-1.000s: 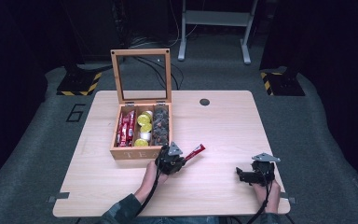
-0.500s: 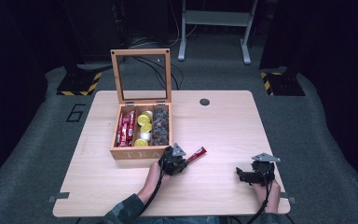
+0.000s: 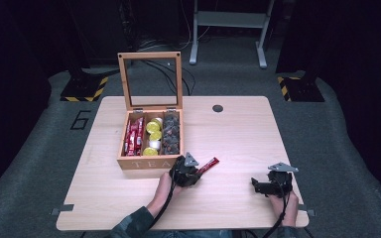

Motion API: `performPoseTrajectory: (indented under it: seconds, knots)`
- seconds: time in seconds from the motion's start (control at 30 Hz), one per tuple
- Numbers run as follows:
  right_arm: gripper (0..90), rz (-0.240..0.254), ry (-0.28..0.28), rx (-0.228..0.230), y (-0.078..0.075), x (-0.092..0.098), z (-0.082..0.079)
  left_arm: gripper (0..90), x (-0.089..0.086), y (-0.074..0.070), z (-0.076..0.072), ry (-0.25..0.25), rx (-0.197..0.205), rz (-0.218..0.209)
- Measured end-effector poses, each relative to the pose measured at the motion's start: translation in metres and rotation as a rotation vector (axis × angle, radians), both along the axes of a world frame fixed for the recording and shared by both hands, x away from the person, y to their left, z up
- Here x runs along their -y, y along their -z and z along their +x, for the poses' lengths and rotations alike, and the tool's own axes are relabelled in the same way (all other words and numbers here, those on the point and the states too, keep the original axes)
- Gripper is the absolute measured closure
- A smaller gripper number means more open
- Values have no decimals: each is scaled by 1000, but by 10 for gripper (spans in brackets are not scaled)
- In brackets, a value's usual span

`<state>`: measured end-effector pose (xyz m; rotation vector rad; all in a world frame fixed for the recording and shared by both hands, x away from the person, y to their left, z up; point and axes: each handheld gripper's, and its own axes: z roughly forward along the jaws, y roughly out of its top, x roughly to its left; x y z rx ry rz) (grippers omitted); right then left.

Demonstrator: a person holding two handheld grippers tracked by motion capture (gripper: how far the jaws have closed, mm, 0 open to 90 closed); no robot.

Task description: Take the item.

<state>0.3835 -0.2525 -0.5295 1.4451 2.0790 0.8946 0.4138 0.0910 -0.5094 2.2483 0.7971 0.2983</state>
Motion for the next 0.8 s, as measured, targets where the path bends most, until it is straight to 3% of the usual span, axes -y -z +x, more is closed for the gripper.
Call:
performPoseTrajectory:
  seconds: [0.3, 0.8]
  knots:
    - [43, -1, -5, -1, 0, 0, 0, 394, -6, -2, -3, -5, -16, -12]
    - [43, -2, -4, 0, 0, 0, 0, 254, -27, -27, -24, 6, 15, -60]
